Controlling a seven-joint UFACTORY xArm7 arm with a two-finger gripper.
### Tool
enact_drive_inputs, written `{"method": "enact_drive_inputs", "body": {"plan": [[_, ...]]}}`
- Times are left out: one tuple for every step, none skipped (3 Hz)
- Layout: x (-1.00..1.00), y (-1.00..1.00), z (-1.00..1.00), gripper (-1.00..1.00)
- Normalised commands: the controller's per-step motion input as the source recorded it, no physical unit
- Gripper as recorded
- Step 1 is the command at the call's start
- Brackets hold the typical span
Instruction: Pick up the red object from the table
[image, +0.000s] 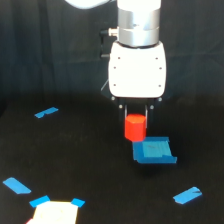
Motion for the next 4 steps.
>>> {"method": "enact_drive_inputs", "body": {"plan": [[-0.33, -0.60, 0.58, -1.00], [-0.33, -0.52, 1.00, -0.87], [-0.30, -0.10, 1.00, -0.73], [-0.41, 0.00, 0.99, -0.89]]}}
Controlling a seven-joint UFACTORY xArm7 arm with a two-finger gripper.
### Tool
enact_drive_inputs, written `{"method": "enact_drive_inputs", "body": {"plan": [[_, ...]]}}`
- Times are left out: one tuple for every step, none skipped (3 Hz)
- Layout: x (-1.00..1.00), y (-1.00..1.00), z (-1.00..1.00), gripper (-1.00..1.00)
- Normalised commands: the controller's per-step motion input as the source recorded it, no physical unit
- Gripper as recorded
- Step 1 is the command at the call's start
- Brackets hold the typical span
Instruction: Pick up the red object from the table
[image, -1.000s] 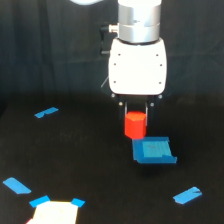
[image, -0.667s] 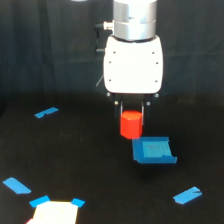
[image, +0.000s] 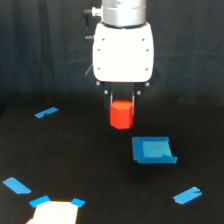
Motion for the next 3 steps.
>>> {"method": "enact_drive_inputs", "body": {"plan": [[-0.56, -0.59, 1.00, -0.50], [-0.33, -0.19, -0.23, -0.71], [-0.54, -0.35, 0.17, -0.62]]}}
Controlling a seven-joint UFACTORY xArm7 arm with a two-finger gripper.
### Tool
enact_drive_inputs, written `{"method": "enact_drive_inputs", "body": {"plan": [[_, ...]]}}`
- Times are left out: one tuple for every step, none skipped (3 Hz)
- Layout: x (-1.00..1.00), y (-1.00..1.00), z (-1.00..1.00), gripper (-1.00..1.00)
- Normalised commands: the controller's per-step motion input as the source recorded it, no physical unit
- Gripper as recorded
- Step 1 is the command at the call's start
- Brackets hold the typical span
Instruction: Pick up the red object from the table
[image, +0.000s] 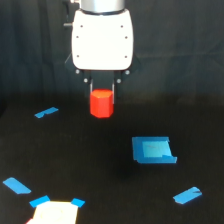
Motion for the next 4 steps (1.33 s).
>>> {"method": "enact_drive_inputs", "body": {"plan": [[-0.64, -0.63, 0.71, -0.62], [-0.85, -0.68, 1.00, -0.51], [-0.82, -0.85, 0.71, -0.53], [0.02, -0.54, 1.00, -0.77]]}}
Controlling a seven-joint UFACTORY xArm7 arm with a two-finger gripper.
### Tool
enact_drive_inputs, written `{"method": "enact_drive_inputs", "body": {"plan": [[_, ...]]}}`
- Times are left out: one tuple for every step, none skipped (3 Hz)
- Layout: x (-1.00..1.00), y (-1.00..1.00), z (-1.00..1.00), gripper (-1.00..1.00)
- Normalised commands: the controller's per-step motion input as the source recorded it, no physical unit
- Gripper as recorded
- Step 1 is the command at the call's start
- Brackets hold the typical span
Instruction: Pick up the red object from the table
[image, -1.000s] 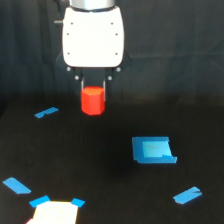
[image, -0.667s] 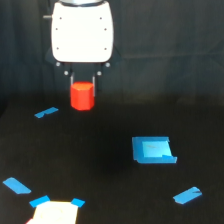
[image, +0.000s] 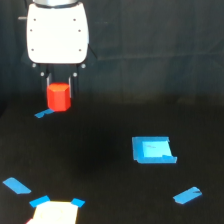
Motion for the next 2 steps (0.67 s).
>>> {"method": "enact_drive_inputs", "body": {"plan": [[-0.08, 0.72, 0.05, -1.00], [-0.21, 0.59, -0.09, -0.99]]}}
